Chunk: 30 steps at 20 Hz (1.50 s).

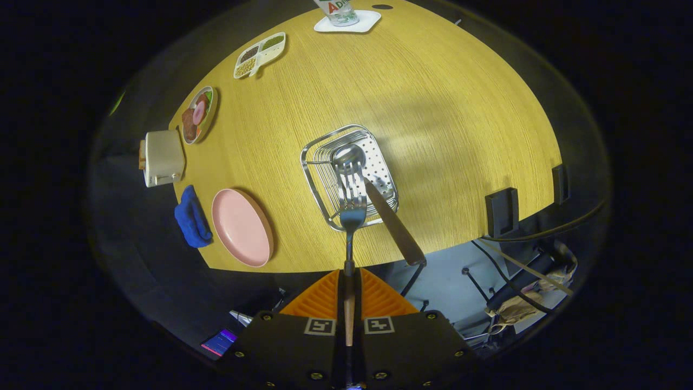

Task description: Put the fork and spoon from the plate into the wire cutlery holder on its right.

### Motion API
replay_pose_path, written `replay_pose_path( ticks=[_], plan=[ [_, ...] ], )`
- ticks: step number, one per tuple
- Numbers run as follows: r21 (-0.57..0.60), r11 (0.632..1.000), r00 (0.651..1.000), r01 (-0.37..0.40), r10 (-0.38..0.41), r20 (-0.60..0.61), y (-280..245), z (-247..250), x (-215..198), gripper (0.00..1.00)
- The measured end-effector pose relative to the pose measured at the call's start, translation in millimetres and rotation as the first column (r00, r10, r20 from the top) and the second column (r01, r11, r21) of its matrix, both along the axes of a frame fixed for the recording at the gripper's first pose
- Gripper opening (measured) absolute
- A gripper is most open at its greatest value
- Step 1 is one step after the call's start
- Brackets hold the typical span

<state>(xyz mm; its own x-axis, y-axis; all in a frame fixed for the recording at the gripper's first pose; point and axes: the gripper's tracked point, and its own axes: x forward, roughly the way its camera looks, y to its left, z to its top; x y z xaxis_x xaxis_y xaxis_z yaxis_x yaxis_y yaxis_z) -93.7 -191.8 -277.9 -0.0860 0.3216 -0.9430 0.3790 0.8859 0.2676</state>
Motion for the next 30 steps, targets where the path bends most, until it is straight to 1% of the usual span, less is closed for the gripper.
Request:
replay_pose_path(
  ticks=[2,3,10,11,13,14,15,18,22,25,30],
  plan=[
    [0.008,1.0,1.0,0.008,-0.008,-0.003,0,1,3,0.05],
    [0.015,1.0,1.0,0.008,-0.007,-0.008,1,1,4,0.07],
    [0.043,0.998,0.999,0.051,-0.051,-0.014,6,-1,12,0.07],
    [0.041,0.998,0.998,0.056,-0.056,-0.006,5,-1,15,0.09],
    [0.048,0.996,0.997,0.071,-0.071,0.002,7,-1,18,0.09],
    [0.048,0.996,0.997,0.074,-0.075,0.01,5,3,20,0.13],
    [0.052,0.996,0.997,0.078,-0.079,0.014,7,2,19,0.15],
    [0.062,0.994,0.995,0.094,-0.096,0.022,6,8,21,0.15],
    [0.061,0.993,0.994,0.097,-0.099,0.038,3,13,20,0.15],
    [0.047,0.994,0.993,0.095,-0.098,0.068,1,17,24,0.15],
    [0.003,0.993,0.977,0.121,-0.119,0.176,-4,25,42,0.15]
  ],
)
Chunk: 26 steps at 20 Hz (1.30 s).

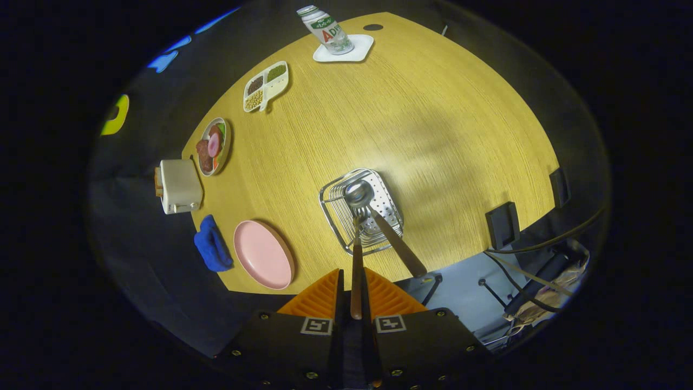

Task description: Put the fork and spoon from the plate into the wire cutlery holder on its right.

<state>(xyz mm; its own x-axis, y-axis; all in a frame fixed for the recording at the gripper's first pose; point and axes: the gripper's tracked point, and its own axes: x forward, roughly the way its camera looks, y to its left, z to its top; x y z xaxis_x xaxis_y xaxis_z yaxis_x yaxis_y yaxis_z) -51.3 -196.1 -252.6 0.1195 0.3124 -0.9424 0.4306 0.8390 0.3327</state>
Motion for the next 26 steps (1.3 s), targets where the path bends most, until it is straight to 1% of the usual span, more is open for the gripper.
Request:
replay_pose_path(
  ticks=[3,6,9,12,15,16,17,20,21,23,24,25,26],
  plan=[
    [-0.066,0.997,0.994,0.031,-0.023,0.109,-10,5,16,0.15],
    [-0.139,0.988,0.972,0.068,-0.034,0.234,-21,20,32,0.15],
    [-0.224,0.967,0.928,0.12,-0.029,0.371,-34,44,46,0.15],
    [-0.303,0.938,0.868,0.167,0.006,0.497,-44,65,60,0.15],
    [-0.332,0.914,0.795,0.232,0.018,0.606,-44,87,67,0.15],
    [-0.35,0.903,0.773,0.249,0.033,0.633,-46,92,69,0.15],
    [-0.378,0.885,0.742,0.271,0.057,0.668,-49,101,71,0.15],
    [-0.444,0.828,0.638,0.343,0.141,0.757,-53,138,77,0.14],
    [-0.459,0.806,0.591,0.374,0.174,0.787,-53,155,79,0.15],
    [-0.484,0.764,0.518,0.426,0.233,0.823,-54,181,77,0.14],
    [-0.492,0.74,0.471,0.459,0.267,0.841,-54,198,75,0.14],
    [-0.496,0.719,0.435,0.486,0.293,0.851,-54,212,72,0.14],
    [-0.5,0.698,0.406,0.512,0.316,0.858,-55,223,69,0.14]
  ],
)
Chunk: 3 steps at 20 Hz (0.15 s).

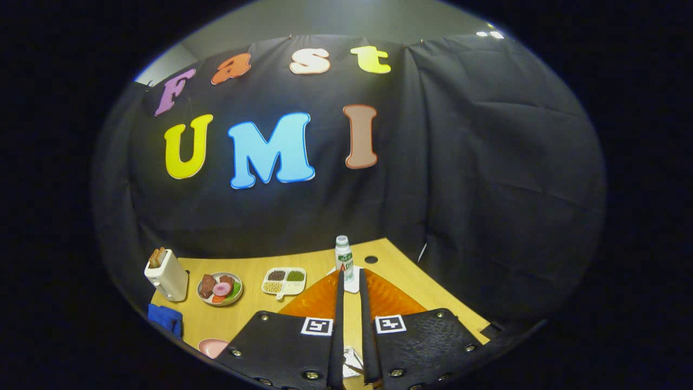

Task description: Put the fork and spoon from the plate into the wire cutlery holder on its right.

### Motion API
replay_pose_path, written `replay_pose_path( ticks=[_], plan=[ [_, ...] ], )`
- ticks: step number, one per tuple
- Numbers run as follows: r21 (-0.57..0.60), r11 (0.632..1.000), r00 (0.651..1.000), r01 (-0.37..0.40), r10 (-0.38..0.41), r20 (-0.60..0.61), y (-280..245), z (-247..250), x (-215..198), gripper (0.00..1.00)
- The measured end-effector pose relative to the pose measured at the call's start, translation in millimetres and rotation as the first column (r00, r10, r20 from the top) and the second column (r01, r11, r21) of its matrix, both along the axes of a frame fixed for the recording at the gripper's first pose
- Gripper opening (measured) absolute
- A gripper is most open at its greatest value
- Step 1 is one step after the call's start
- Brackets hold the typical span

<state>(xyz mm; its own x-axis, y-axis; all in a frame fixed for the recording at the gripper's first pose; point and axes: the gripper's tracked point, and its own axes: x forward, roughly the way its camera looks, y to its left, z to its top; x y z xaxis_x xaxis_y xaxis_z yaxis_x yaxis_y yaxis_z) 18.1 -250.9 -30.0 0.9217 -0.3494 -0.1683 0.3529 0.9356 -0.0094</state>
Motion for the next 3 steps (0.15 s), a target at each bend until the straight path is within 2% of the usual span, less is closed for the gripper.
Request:
replay_pose_path(
  ticks=[3],
  plan=[
    [-0.056,0.998,0.998,0.007,-0.004,0.062,4,23,-7,0.14]
  ],
)
